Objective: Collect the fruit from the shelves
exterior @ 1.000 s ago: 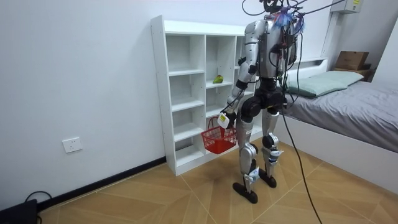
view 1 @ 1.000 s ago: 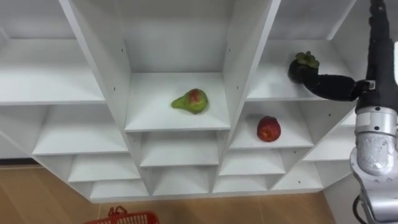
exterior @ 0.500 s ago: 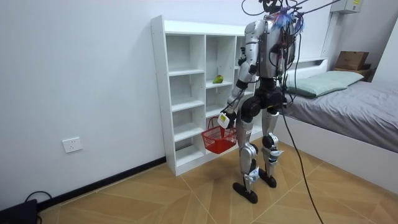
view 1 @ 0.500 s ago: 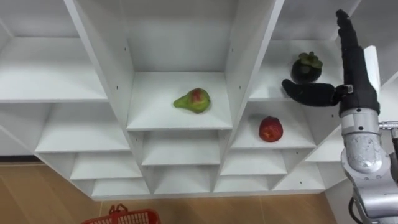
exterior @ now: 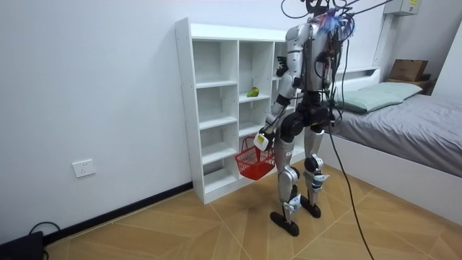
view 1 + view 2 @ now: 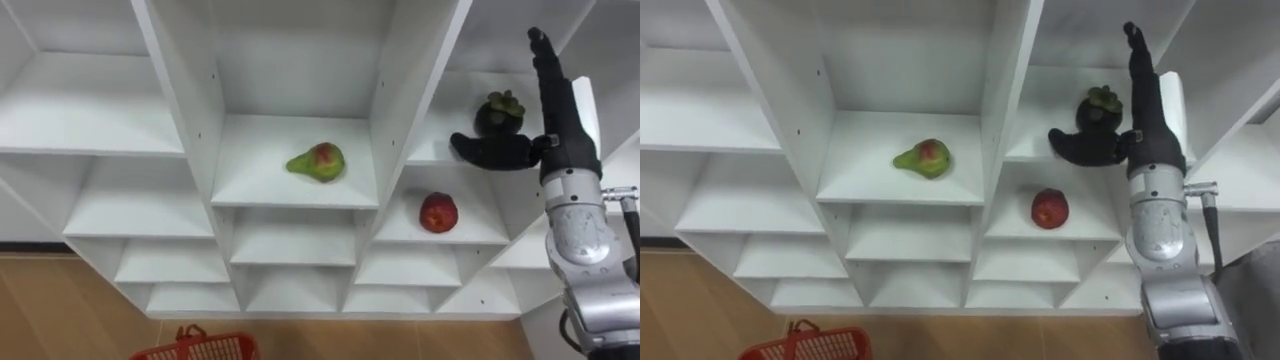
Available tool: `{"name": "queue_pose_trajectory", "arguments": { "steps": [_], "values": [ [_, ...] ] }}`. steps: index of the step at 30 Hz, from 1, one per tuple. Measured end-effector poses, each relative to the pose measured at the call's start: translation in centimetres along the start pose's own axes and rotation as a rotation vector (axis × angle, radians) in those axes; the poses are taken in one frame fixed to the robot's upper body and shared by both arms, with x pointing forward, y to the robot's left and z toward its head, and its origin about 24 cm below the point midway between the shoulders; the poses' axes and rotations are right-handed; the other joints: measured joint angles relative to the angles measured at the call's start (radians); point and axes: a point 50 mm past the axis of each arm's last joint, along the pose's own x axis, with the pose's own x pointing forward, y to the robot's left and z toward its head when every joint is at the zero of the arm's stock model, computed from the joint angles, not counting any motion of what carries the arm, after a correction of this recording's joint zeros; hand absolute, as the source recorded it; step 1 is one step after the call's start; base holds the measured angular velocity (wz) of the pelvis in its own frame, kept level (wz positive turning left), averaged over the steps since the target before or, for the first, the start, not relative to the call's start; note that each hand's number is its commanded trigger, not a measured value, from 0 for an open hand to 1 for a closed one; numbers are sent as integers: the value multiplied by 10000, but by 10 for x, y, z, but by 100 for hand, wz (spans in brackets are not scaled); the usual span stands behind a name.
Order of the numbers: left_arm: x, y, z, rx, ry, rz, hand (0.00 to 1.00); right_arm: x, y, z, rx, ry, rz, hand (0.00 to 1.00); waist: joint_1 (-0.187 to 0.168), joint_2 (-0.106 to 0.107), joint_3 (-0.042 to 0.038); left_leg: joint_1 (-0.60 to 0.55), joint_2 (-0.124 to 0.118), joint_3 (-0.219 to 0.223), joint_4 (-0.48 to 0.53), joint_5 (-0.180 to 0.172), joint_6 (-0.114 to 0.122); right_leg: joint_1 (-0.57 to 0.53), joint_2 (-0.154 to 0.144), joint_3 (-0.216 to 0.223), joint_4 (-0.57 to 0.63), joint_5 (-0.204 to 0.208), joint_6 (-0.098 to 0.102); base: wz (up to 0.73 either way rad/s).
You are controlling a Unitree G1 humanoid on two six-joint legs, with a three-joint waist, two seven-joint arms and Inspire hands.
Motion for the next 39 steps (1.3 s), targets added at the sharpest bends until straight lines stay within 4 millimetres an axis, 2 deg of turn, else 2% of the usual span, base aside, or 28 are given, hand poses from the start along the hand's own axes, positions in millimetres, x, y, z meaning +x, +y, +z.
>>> {"name": "queue_pose_trajectory", "arguments": {
  "steps": [7, 15, 22, 25, 27, 29, 39],
  "values": [
    [0, 1, -2, -78, 184, 39, 100, 0, -5, -5, -85, 314, -186, 0, -27, 15, -4, -72, -5, -117, 1, 0, 0, 46, -8, -131, 3, -1, 1, 5],
    [0, 1, -3, -113, 239, 71, 100, 6, -10, -21, -56, 1145, -484, 0, -25, 69, 27, -85, -5, -114, 56, 1, 0, 85, -15, -161, 13, 0, -1, 0],
    [0, 1, -5, -243, 317, 184, 100, 3, -10, -35, 467, 1830, -528, 0, -11, 88, 31, -80, -6, -123, 103, 0, 0, 115, -25, -177, 22, 3, -5, 0],
    [-1, 1, -5, -268, 357, 207, 100, 3, -10, -36, 571, 1890, -512, 0, -10, 110, 1, -83, -6, -123, 112, 0, 0, 115, -26, -176, 21, 3, -4, 0],
    [-1, 1, -5, -283, 381, 215, 100, 3, -9, -36, 656, 1938, -414, 0, -26, 149, -76, -91, -6, -133, 123, 0, 0, 122, -30, -189, 20, 3, -5, 0],
    [-1, 2, -7, -292, 442, 217, 100, 3, -8, -38, 783, 2006, -254, 0, -41, 172, -92, -74, -5, -136, 123, 1, 0, 137, -32, -194, 27, 3, -5, 0],
    [-2, 4, -10, -437, 564, 274, 100, 4, -9, -43, 904, 2331, 248, 0, -34, 131, -69, 17, -4, -137, 123, 0, 0, 272, -36, -203, 9, 3, -5, 0]
  ]
}}
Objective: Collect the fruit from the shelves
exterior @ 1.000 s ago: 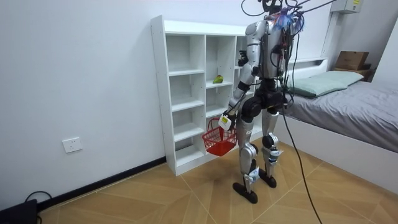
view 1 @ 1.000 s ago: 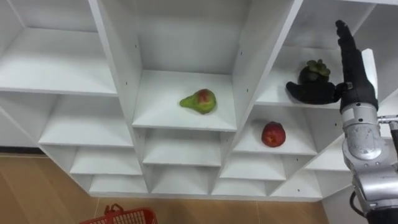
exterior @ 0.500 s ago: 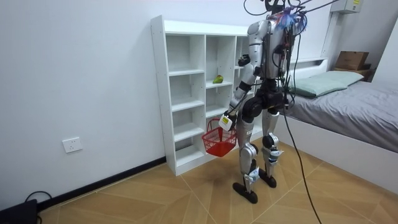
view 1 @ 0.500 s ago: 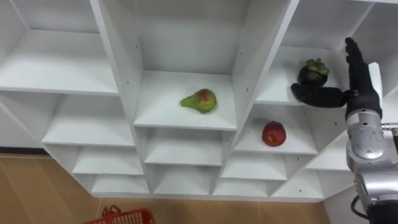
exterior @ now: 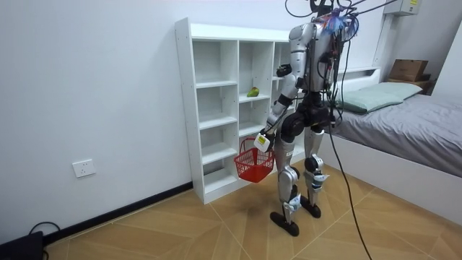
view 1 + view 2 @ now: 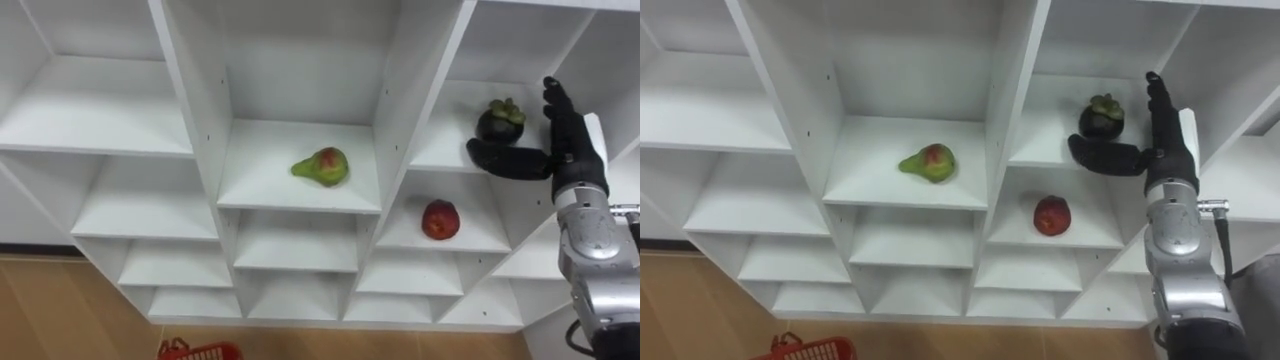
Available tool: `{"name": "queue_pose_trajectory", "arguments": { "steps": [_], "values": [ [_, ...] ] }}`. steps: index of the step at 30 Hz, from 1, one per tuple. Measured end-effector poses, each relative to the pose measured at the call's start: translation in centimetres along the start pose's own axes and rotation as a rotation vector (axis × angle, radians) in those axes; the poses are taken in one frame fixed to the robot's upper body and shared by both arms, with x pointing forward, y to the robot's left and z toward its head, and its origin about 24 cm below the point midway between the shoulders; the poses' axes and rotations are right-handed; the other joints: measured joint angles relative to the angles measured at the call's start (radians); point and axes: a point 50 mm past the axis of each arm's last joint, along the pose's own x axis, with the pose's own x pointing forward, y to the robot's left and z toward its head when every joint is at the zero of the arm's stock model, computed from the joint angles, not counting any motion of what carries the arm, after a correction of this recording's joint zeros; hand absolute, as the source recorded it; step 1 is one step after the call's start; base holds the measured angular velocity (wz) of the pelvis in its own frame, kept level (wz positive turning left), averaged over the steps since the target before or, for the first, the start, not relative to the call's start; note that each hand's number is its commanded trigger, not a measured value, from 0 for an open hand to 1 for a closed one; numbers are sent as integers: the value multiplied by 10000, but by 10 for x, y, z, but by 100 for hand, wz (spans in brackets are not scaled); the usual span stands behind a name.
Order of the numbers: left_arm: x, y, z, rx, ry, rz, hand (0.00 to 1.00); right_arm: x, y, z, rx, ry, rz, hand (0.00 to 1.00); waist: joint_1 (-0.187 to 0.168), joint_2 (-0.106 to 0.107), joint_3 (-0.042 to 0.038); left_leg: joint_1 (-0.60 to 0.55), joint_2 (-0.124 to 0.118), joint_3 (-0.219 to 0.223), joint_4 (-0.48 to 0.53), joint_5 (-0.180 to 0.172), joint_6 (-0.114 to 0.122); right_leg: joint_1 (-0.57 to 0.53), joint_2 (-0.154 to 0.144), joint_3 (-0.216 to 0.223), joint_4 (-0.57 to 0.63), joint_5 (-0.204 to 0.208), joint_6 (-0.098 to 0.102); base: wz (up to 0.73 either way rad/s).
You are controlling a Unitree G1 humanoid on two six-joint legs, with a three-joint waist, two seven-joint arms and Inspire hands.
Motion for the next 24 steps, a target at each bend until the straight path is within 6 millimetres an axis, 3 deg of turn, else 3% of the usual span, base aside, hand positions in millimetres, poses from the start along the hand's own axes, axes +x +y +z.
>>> {"name": "queue_pose_trajectory", "arguments": {
  "steps": [7, 12, 24],
  "values": [
    [0, 1, 0, 16, 10, 14, 100, 1, -1, 0, -119, 0, 215, 0, 8, -19, 13, 19, -2, 0, 1, 0, 0, -6, 3, 10, -15, -1, 1, 0],
    [0, 4, 4, 96, -72, 84, 100, 3, -1, -1, -244, 63, 524, 0, 16, -148, 81, -4, -2, 1, 0, 0, 0, -9, 7, 14, -36, -2, 3, 0],
    [0, 7, 7, 153, -95, 71, 100, 5, -5, -2, -860, 175, 1348, 0, 70, -252, 41, 24, 5, 5, -13, -1, -1, 0, 15, 27, -15, 0, 0, 0]
  ]
}}
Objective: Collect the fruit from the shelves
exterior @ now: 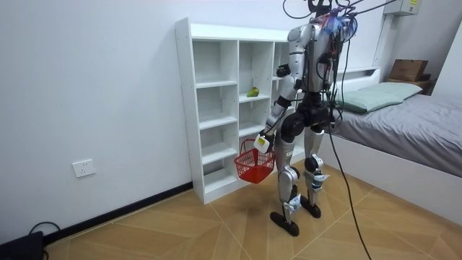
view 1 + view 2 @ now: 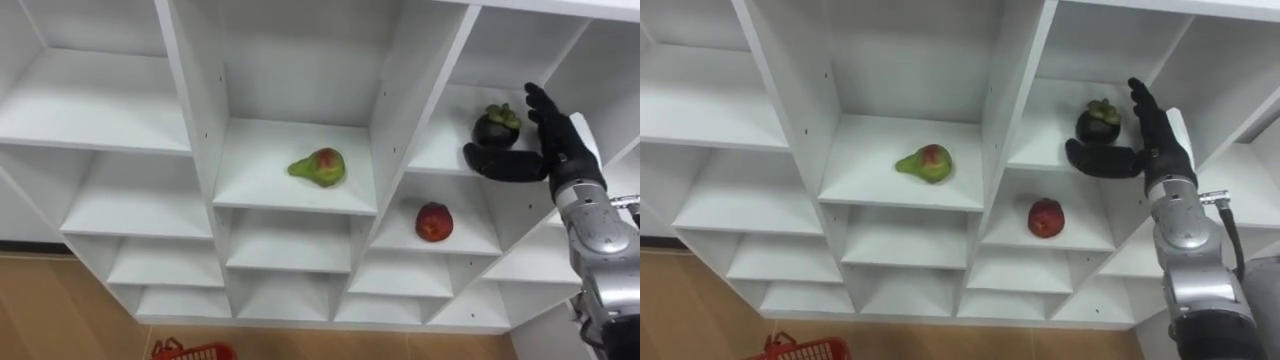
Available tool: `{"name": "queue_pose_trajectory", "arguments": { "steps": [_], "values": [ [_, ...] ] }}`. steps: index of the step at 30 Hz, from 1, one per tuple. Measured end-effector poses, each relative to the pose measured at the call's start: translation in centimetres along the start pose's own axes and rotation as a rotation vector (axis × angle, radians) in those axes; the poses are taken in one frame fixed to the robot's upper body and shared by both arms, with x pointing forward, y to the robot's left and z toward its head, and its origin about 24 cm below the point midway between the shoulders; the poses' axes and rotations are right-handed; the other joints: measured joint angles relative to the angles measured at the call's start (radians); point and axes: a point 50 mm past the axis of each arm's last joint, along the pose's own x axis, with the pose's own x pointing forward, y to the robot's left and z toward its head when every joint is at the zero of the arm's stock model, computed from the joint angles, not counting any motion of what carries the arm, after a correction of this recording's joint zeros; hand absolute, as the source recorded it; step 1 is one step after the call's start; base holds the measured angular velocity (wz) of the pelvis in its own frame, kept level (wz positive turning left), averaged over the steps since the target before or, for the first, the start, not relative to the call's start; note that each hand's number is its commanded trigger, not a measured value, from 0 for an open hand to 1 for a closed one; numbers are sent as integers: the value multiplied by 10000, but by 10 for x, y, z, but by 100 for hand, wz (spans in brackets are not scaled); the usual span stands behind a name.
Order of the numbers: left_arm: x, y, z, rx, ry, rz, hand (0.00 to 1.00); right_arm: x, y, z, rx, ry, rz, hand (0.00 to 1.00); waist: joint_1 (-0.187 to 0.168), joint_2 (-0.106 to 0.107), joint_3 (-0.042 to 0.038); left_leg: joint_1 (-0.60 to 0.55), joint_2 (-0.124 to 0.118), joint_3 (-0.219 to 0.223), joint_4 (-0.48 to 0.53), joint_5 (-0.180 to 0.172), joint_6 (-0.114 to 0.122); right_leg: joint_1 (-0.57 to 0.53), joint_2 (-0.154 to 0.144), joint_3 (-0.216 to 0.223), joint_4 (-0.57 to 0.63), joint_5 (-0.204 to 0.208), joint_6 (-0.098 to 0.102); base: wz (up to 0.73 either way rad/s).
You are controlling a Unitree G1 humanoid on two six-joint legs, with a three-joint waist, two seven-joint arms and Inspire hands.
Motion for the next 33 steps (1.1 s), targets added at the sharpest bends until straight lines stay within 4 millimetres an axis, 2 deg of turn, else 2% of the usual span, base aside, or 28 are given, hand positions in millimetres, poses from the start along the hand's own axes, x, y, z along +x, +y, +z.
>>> {"name": "queue_pose_trajectory", "arguments": {
  "steps": [14, 15, 16, 17, 18, 27, 33],
  "values": [
    [0, 2, 0, 34, 98, 30, 100, 0, -1, 0, -112, 28, 252, 0, 18, 22, -2, -32, 3, 0, -5, -3, -1, 5, 3, -18, -7, 0, 0, 0],
    [0, 1, 0, 36, 102, 29, 100, 0, -1, 0, -114, 28, 252, 5, 19, 27, -6, -32, 3, 0, -6, -3, -1, 5, 3, -20, -5, 1, -1, 0],
    [0, 1, 0, 36, 106, 28, 100, 0, -1, 0, -115, 28, 253, 33, 20, 30, -9, -32, 3, 0, -5, -3, -1, 6, 3, -21, -3, 1, -1, 0],
    [0, 1, 0, 37, 114, 27, 100, 0, -1, 0, -118, 27, 252, 49, 20, 36, -14, -31, 3, 0, -5, -3, -1, 6, 3, -23, 0, 1, -1, 0],
    [0, 1, -1, 36, 124, 27, 100, 0, -1, 0, -127, 27, 251, 100, 19, 43, -18, -30, 4, 0, -5, -3, -1, 6, 3, -25, 3, 1, -2, 0],
    [0, 1, 0, 272, 179, 17, 100, 3, -15, 6, -1840, -168, 13, 100, 142, 116, -27, -28, 15, -52, -6, -3, -3, 22, 11, -85, 17, 9, -14, 1],
    [2, 0, 2, 397, 228, -29, 100, 4, -21, 9, -2299, -202, -137, 100, 210, 148, -28, -25, 15, -52, -27, -3, -3, 22, 13, -86, 16, 9, -14, 0]
  ]
}}
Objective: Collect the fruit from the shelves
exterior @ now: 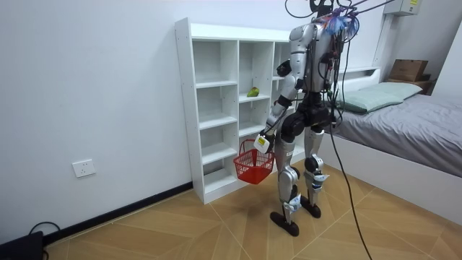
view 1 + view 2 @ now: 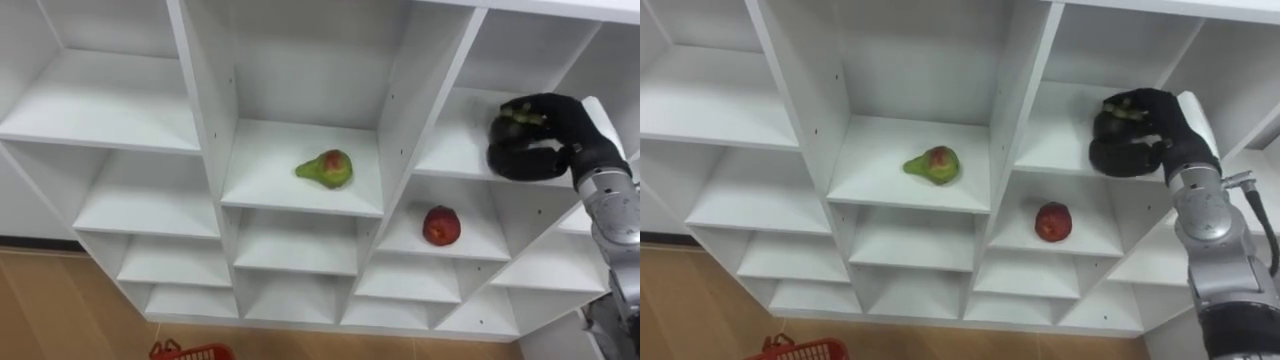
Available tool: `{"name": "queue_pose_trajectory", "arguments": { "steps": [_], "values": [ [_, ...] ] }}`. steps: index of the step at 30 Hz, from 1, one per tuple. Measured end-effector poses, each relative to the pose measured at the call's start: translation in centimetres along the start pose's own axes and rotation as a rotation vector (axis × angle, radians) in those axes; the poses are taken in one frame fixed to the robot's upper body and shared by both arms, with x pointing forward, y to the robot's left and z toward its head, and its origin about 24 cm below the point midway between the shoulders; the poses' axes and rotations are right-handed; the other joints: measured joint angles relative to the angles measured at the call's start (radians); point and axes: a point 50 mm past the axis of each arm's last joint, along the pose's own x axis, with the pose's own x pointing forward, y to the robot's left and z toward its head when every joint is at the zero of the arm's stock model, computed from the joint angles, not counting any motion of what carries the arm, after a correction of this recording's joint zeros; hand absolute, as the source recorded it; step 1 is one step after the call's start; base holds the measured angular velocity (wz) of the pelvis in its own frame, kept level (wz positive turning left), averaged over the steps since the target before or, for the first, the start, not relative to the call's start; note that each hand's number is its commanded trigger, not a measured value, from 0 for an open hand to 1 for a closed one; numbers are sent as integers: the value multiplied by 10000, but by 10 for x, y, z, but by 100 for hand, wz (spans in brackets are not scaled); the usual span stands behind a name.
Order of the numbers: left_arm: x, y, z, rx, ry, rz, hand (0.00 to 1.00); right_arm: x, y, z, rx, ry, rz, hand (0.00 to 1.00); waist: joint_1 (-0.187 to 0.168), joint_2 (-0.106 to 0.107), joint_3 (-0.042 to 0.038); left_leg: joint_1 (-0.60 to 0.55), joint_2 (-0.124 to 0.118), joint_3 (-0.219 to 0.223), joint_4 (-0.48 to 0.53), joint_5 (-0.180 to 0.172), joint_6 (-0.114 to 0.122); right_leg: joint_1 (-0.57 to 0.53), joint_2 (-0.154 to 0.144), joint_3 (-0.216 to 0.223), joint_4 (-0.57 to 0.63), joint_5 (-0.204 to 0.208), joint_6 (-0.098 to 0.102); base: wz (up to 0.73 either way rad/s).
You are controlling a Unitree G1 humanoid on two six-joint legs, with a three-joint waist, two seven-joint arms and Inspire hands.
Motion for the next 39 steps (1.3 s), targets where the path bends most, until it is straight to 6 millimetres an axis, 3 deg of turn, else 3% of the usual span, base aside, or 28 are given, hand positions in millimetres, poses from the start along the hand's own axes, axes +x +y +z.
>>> {"name": "queue_pose_trajectory", "arguments": {
  "steps": [16, 27, 32, 39],
  "values": [
    [0, 0, 1, 13, -33, -5, 100, 1, 1, 1, -229, 0, 56, 100, 15, -20, 45, -3, 0, -7, -29, -2, -1, -6, -3, -24, -9, -1, 1, 0],
    [1, -1, 4, -1, -92, -24, 100, 0, 4, 2, -114, -20, 215, 100, -32, -77, 18, 13, -2, -3, -11, -1, -1, -24, -3, 6, -13, -1, 1, 0],
    [1, -1, 6, 292, -118, -68, 100, -7, 6, 4, -321, -134, 255, 100, -63, -111, -9, 20, 0, 0, 9, -1, -1, -24, -5, 2, -13, 0, 0, 0],
    [2, -4, 17, 560, -513, -244, 100, -35, 18, 21, -499, -1336, 858, 100, -262, 37, 40, -192, 5, 58, 22, 0, 0, -286, -1, 85, 37, 4, -7, -2]
  ]
}}
